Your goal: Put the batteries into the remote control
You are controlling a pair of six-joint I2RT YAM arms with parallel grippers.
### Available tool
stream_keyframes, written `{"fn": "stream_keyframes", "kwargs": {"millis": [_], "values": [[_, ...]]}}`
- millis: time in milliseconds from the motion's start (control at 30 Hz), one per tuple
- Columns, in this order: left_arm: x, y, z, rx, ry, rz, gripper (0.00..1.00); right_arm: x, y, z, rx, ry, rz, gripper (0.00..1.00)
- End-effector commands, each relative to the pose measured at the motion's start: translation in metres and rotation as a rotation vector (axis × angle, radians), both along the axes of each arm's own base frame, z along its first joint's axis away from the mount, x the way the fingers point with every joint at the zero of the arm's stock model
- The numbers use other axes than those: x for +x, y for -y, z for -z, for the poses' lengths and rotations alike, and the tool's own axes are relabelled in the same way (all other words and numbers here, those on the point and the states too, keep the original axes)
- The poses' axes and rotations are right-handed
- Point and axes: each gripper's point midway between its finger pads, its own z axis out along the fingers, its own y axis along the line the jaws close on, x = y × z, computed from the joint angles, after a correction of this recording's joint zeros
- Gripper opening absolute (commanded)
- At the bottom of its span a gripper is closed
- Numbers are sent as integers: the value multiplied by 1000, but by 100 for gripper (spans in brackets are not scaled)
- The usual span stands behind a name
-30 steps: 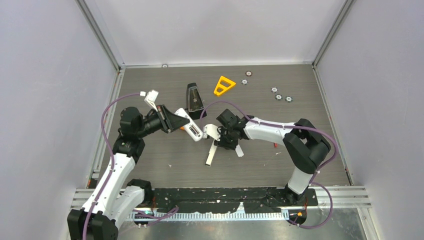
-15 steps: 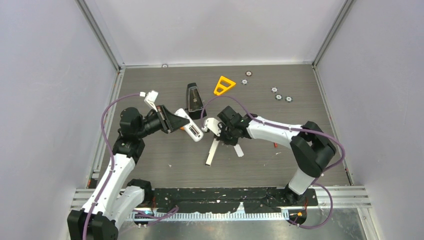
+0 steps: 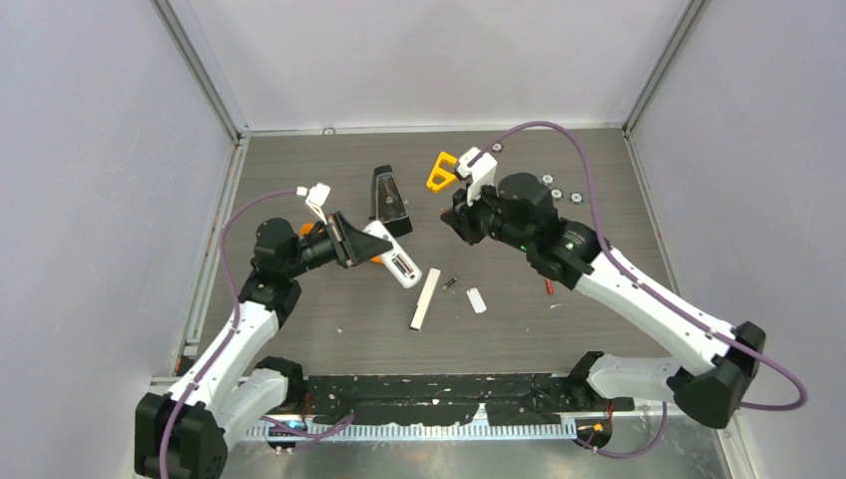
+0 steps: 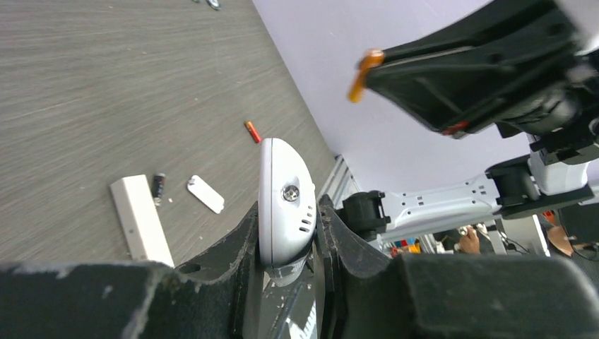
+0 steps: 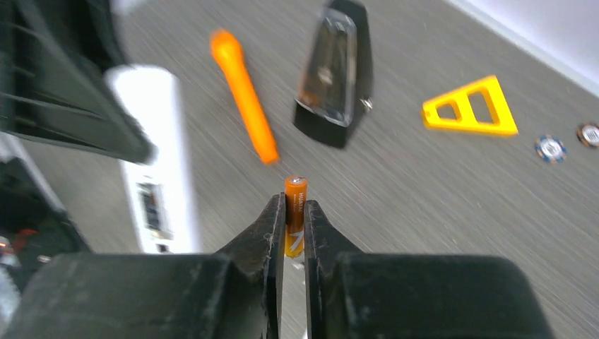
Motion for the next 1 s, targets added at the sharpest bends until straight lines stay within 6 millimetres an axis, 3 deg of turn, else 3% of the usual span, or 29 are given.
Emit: {"fn": "stream_keyframes", "kwargs": {"millis": [0,167,333,567,967], "values": [[0,15,-32,-61,75,29,0,-31,-27,-58,244,20,-64,5],[5,18,-37,-108,14,9,0,-58,-47,-70,276,8,-120,6],[6,22,-45,-161,-51,25,0,-72,-66,-59,250,-19,-163,6],[4,25,-53,-203,-77,52,0,-65,-75,-47,187,-27,-114,5],[-1,23,-55,-209,-76,54,0,-51,-69,-35,108,-8,-49,5]]}}
